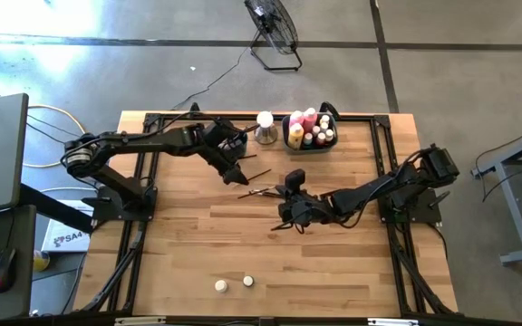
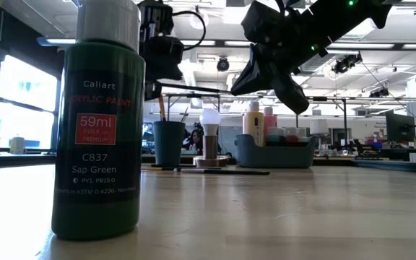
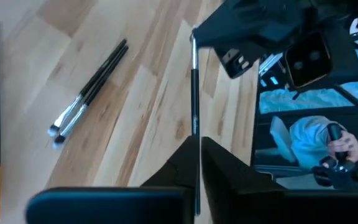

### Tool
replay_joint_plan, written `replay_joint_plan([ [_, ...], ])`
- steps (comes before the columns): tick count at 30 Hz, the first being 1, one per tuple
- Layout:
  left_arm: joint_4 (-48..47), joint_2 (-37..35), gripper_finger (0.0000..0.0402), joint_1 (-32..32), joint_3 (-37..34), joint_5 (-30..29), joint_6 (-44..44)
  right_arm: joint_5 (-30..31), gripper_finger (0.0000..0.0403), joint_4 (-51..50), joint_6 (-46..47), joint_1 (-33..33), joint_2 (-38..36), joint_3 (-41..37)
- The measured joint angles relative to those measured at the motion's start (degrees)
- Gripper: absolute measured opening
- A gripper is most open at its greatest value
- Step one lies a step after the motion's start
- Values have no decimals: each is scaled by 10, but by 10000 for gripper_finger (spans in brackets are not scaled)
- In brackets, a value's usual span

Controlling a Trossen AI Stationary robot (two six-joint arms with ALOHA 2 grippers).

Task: Pick & Place Paint Supplies
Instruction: Put the silver paintbrush into the blue cup

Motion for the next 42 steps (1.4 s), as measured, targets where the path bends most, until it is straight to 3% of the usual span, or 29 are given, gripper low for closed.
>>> replay_joint_plan([
  [9,-4,0,112,0,0,23,-17,-25,3,-7,-4,-5,0,0],
  [14,-22,0,141,-1,0,22,-18,-24,3,-5,-14,-5,0,0],
  [26,-18,0,143,-58,0,-39,-23,-25,3,-4,-14,-5,0,0],
  [42,6,61,143,-87,0,-25,-35,-25,3,-1,-13,-5,0,0],
])
